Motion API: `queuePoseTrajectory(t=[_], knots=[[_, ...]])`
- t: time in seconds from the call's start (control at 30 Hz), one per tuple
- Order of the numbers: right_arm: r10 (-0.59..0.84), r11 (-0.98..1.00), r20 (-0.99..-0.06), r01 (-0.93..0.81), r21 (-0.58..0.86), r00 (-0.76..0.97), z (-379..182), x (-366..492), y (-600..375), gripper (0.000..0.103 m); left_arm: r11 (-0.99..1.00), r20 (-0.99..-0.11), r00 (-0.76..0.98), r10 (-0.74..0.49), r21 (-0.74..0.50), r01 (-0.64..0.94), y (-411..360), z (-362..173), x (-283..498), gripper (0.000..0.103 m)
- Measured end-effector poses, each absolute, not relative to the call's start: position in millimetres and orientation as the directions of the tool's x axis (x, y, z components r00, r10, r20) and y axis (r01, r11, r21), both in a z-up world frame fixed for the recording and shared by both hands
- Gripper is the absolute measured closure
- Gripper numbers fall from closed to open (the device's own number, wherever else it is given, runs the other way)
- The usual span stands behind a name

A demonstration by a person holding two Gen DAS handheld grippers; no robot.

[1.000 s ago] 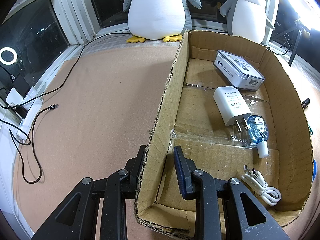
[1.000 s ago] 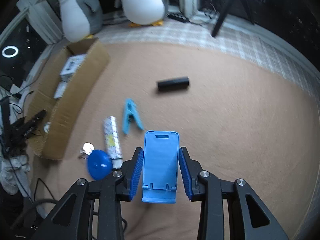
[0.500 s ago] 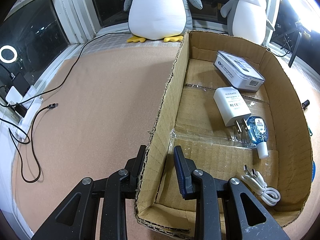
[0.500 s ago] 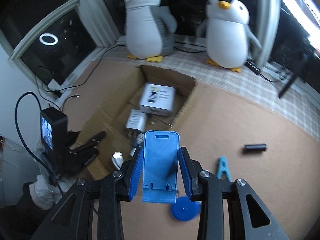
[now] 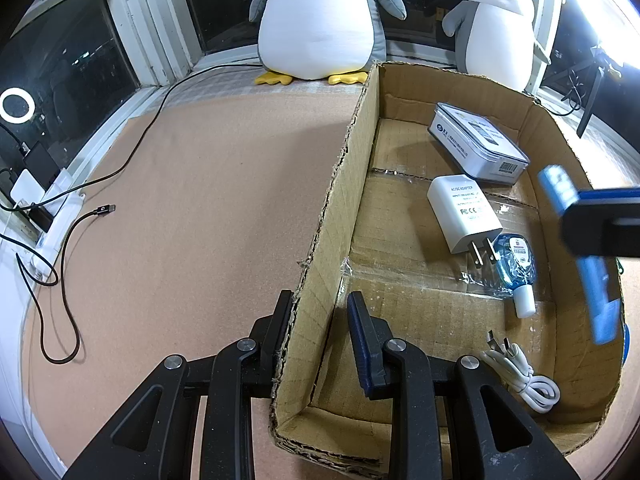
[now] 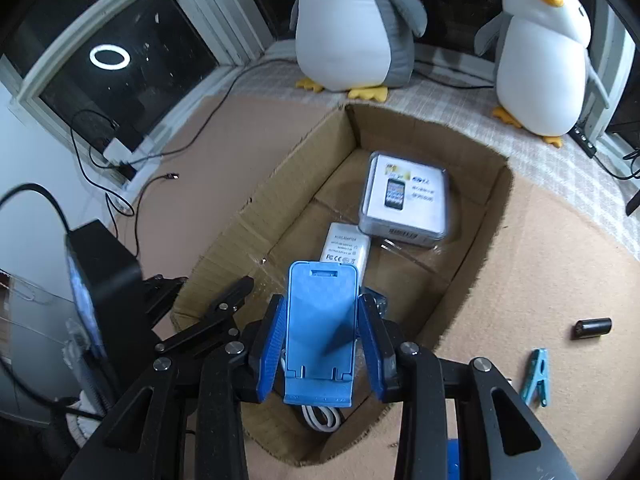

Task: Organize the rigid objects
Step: 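Carry the phone stand into the box and open the right tool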

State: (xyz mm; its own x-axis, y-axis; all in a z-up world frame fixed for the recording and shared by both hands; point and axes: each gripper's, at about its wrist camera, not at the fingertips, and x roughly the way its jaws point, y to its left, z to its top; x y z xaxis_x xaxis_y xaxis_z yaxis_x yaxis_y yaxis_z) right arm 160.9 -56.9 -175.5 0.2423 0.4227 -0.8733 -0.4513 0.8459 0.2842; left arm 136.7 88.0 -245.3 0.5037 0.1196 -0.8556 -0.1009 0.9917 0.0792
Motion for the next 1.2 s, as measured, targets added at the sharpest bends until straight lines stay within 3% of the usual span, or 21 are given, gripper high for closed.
queuePoseTrajectory(t=[0.6, 1.2], knots=[[0.373, 0.856, -0.900, -0.457, 0.241, 0.225, -194.0, 164.8, -42.8, 0.069, 0.992, -0.855, 0.504, 0.122, 0.081, -0.101, 88.0, -245.2, 137.0, 0.074], [0.419, 0.857, -0.866, -0.433, 0.278, 0.274, -161.2, 157.6, -73.4, 0.065, 0.992, -0.855, 0.505, 0.120, 0.080, -0.101, 88.3, -245.4, 136.8, 0.074]])
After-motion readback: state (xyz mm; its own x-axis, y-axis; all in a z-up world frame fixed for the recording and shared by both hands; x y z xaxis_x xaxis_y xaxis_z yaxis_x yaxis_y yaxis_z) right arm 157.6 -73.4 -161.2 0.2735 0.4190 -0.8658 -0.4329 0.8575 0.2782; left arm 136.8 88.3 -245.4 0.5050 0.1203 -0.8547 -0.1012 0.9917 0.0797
